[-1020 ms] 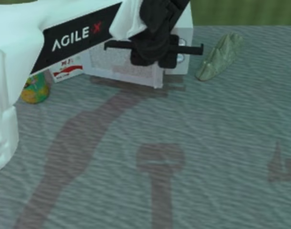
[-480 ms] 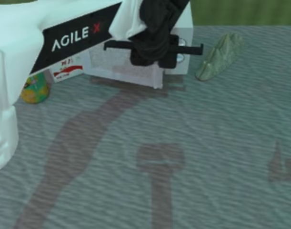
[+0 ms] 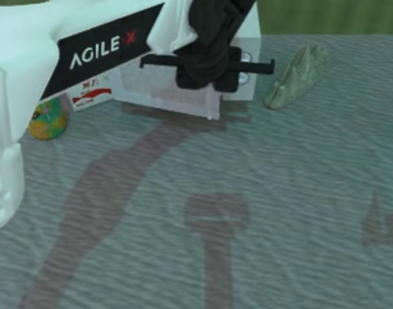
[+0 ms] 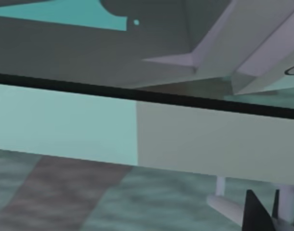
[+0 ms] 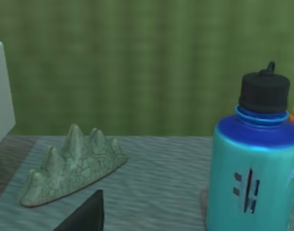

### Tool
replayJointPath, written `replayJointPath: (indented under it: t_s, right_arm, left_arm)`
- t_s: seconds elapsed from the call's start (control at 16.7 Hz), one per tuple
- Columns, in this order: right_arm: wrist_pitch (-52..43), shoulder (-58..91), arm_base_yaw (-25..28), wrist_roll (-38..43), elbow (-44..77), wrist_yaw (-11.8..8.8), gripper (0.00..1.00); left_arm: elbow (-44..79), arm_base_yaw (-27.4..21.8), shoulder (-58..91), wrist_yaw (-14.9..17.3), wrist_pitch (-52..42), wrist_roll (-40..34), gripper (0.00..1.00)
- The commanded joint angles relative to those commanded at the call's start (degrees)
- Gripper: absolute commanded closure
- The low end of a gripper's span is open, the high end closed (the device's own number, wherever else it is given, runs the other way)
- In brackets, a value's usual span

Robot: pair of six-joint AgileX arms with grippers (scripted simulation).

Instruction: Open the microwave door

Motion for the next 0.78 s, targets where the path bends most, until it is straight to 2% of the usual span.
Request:
replayJointPath:
  t_s: [0.42,0.78]
  right_arm:
    - [0.0,0.0,0.0,0.0,0.0,0.0,0.0]
    - [0.0,0.0,0.0,0.0,0.0,0.0,0.0]
  left_arm:
    - [-6.81,0.94,-4.03,1.94,3.35,4.68,1.0]
    - [-7.25,0.98,-4.29,2.08,3.58,5.0,1.0]
